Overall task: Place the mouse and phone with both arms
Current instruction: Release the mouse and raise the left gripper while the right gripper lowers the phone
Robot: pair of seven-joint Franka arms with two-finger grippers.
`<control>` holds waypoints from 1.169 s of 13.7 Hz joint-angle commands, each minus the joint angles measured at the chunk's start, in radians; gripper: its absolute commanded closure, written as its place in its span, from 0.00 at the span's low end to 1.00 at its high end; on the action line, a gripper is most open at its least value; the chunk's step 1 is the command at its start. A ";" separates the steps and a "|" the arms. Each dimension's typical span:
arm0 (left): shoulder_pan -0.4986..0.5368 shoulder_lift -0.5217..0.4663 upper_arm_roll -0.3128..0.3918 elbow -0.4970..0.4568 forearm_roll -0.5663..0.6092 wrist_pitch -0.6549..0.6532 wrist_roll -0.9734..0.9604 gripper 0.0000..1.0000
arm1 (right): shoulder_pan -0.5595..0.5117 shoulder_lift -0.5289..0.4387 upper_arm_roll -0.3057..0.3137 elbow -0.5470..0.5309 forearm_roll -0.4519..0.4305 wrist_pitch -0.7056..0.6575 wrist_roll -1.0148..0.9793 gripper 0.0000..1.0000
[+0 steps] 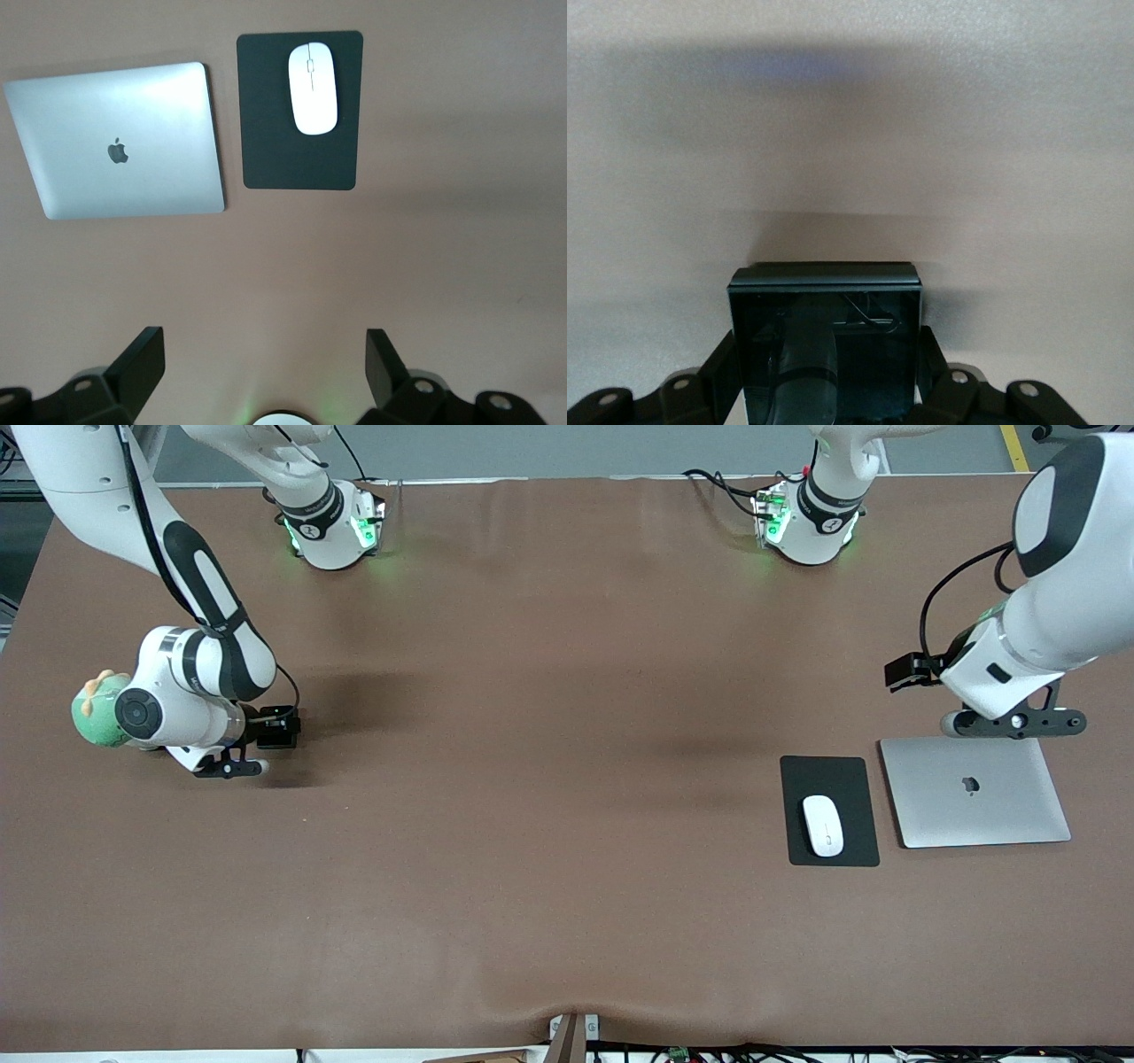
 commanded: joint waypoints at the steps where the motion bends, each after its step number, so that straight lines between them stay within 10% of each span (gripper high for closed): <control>1: -0.002 -0.001 0.003 0.042 -0.006 -0.029 0.020 0.00 | -0.026 -0.038 0.012 -0.042 -0.016 0.016 -0.008 0.95; 3: -0.035 -0.044 0.043 0.042 -0.015 -0.029 0.009 0.00 | -0.030 -0.036 0.011 -0.039 -0.016 0.015 -0.013 0.01; 10: -0.071 -0.121 0.157 0.096 -0.091 -0.034 0.067 0.00 | -0.026 -0.033 0.012 0.066 -0.016 -0.022 -0.033 0.00; 16: -0.074 -0.164 0.157 0.064 -0.091 -0.100 0.158 0.00 | -0.029 -0.012 0.012 0.422 -0.016 -0.339 -0.028 0.00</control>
